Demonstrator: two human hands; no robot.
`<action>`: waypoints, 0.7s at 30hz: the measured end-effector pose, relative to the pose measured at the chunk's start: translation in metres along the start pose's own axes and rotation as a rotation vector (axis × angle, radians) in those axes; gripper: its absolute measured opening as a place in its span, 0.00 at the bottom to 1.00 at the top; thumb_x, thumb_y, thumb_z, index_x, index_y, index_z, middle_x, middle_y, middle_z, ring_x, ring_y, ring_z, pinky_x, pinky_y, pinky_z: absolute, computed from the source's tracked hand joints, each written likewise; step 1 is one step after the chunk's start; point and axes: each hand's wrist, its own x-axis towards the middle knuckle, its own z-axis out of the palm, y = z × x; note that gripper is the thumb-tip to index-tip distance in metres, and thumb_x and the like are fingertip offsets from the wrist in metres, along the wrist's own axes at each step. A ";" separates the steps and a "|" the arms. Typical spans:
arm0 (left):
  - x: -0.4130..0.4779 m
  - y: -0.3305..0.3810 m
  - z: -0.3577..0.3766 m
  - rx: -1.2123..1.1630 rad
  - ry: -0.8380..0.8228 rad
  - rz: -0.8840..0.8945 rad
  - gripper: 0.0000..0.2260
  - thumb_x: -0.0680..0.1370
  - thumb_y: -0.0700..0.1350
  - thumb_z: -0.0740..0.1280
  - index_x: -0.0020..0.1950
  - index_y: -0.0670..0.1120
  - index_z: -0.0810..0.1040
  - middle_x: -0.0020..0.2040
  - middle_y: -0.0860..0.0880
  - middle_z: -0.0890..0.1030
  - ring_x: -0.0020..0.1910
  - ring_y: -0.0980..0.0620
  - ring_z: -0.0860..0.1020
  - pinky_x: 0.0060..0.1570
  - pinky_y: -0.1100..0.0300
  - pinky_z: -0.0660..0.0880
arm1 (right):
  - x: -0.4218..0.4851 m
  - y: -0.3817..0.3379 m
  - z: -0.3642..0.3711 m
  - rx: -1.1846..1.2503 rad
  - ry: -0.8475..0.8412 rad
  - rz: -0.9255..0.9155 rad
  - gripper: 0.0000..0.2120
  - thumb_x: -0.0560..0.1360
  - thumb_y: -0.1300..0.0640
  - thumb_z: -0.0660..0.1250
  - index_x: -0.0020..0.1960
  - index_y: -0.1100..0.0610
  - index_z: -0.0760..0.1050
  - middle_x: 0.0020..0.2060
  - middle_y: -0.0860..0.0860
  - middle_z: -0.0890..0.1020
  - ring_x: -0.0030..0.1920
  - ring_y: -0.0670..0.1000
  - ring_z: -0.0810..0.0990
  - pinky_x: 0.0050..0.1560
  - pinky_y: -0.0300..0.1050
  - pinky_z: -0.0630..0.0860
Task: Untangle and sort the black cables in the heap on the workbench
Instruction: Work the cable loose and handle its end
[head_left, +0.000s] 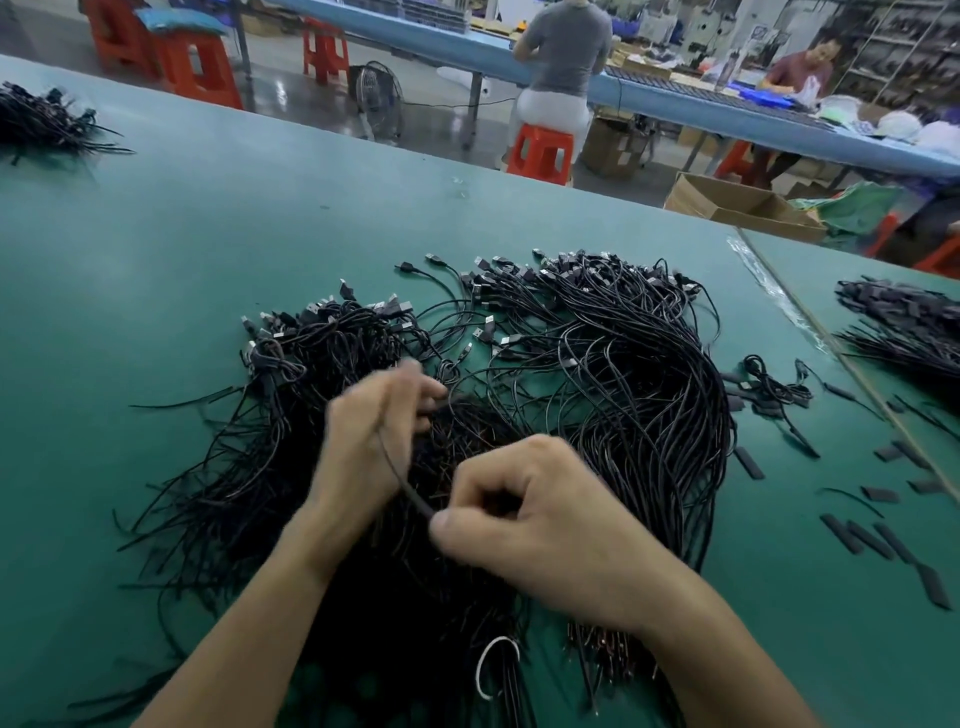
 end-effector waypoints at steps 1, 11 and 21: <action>0.005 0.000 -0.006 -0.071 0.145 -0.037 0.21 0.82 0.59 0.55 0.43 0.49 0.81 0.46 0.50 0.83 0.46 0.54 0.83 0.48 0.53 0.82 | 0.001 0.007 -0.005 -0.046 0.091 0.043 0.13 0.71 0.54 0.69 0.29 0.51 0.74 0.23 0.44 0.73 0.24 0.40 0.68 0.25 0.36 0.66; 0.010 0.011 -0.027 0.252 0.357 0.223 0.21 0.78 0.51 0.70 0.32 0.54 0.61 0.25 0.53 0.64 0.23 0.57 0.65 0.26 0.68 0.62 | 0.009 0.076 -0.049 -0.878 0.438 0.589 0.12 0.82 0.49 0.60 0.56 0.54 0.78 0.55 0.54 0.78 0.55 0.54 0.76 0.54 0.49 0.74; -0.011 0.023 0.003 0.644 -0.312 0.220 0.10 0.76 0.59 0.61 0.42 0.53 0.69 0.35 0.56 0.77 0.35 0.48 0.78 0.32 0.56 0.67 | 0.014 0.049 -0.019 -0.444 0.133 -0.025 0.20 0.81 0.45 0.63 0.72 0.44 0.68 0.62 0.41 0.79 0.67 0.41 0.70 0.76 0.40 0.57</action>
